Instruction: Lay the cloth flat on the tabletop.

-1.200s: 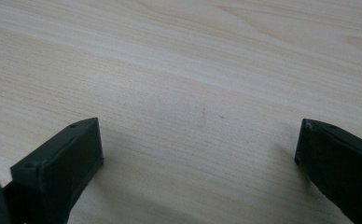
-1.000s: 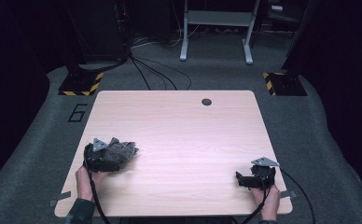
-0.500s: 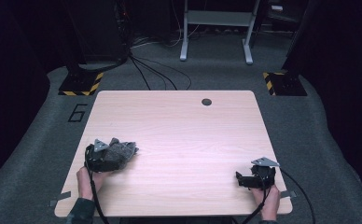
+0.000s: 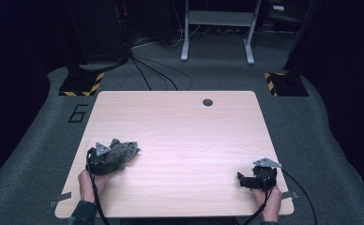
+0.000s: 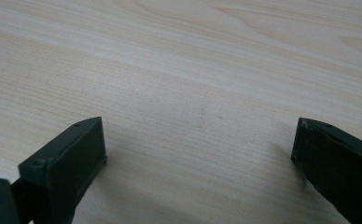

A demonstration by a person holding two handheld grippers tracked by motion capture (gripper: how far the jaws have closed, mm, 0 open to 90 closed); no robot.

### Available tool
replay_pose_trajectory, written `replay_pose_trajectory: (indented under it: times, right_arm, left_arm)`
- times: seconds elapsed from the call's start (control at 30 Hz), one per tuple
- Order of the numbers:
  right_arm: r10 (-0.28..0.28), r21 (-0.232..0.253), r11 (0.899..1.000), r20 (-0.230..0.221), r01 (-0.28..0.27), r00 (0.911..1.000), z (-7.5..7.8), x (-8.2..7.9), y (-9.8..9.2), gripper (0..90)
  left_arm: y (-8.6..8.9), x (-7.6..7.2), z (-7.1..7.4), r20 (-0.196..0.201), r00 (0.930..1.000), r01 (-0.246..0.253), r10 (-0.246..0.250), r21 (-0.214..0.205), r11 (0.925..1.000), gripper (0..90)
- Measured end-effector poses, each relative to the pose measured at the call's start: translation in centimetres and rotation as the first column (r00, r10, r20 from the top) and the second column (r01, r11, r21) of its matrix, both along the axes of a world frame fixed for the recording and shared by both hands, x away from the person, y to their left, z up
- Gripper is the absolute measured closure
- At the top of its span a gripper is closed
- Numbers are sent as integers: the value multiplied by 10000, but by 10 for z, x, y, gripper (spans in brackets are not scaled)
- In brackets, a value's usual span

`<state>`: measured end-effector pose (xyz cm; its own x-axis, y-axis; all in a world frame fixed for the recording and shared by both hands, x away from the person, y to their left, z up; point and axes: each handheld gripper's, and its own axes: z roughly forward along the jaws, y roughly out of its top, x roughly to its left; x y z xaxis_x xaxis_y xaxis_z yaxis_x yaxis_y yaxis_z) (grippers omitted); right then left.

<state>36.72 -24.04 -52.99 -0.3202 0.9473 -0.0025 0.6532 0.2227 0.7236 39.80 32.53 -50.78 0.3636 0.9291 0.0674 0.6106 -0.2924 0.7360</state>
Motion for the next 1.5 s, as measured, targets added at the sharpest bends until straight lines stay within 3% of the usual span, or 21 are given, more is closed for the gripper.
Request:
replay_pose_trajectory:
  times: [0.27,0.7,0.9,1.17,1.43,1.5]
  right_arm:
    - [-43,-4,10000,-5,43,10000,0,0,0,29]
    - [-44,8,10000,2,44,10000,0,0,0,29]
    - [-41,6,10000,2,41,10000,0,0,0,29]
    - [-49,4,10000,1,49,10000,0,0,0,30]
    - [-54,7,10000,6,54,10000,0,0,0,29]
    - [-53,7,10000,4,53,10000,0,0,0,30]
  left_arm:
    - [2,-5,3,181,9994,307,-297,-518,9982,546]
    - [-15,-20,30,1072,9905,956,-863,-841,9919,555]
    - [-23,-26,38,1252,9849,1303,-1193,-834,9880,555]
    - [-41,-29,44,1433,9739,1878,-1762,-720,9796,552]
    - [-63,-28,44,1424,9609,2492,-2375,-705,9659,552]
    - [-74,-27,43,1326,9532,2817,-2716,-640,9574,551]
